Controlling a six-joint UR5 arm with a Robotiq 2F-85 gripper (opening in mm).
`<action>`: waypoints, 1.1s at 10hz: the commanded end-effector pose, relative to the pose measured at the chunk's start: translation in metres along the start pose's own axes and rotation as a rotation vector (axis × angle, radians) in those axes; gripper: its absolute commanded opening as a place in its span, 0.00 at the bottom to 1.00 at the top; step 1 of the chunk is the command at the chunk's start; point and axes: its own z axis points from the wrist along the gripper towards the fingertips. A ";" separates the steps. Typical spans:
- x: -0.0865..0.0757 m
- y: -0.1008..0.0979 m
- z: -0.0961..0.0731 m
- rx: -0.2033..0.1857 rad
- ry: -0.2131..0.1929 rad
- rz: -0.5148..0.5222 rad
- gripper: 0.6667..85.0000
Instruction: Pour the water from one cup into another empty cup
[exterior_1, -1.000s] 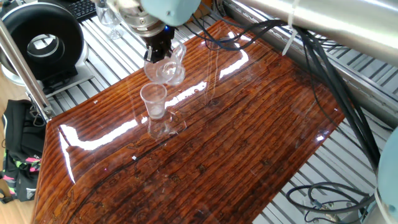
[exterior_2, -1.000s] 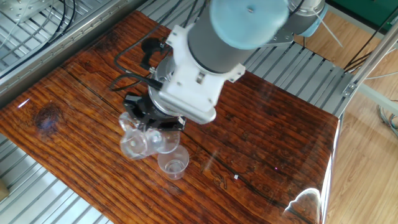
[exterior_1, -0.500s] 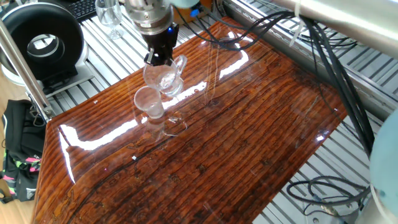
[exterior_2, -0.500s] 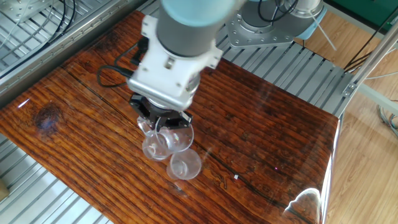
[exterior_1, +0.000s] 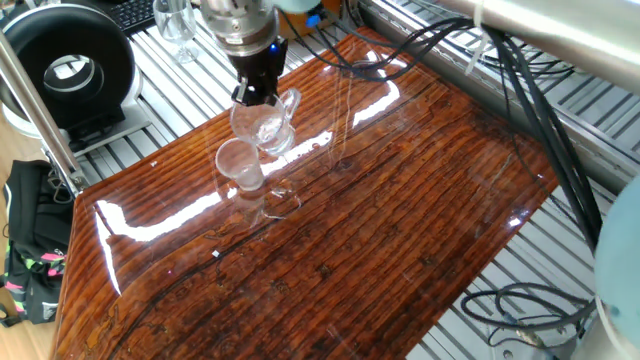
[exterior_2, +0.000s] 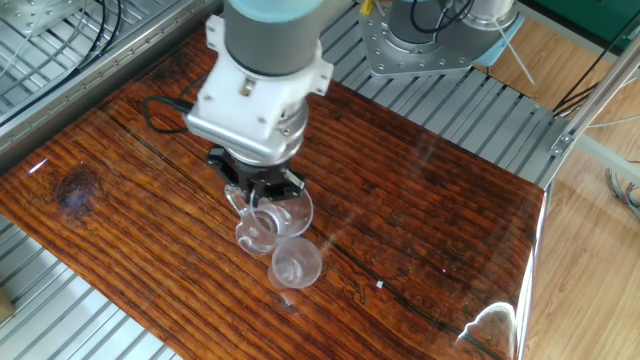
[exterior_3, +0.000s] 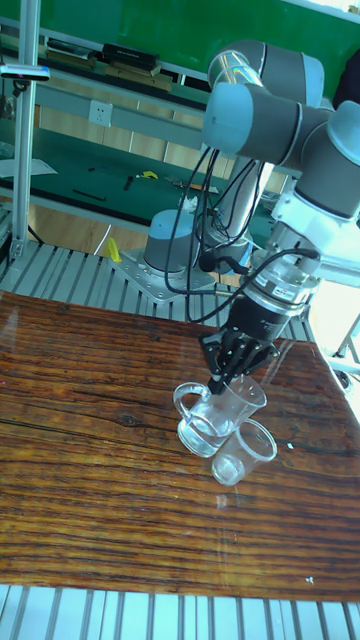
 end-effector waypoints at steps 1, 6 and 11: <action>0.001 -0.017 -0.005 -0.005 -0.007 -0.029 0.01; 0.009 -0.038 -0.004 -0.060 -0.024 -0.060 0.01; 0.022 -0.038 0.019 -0.216 -0.020 -0.081 0.01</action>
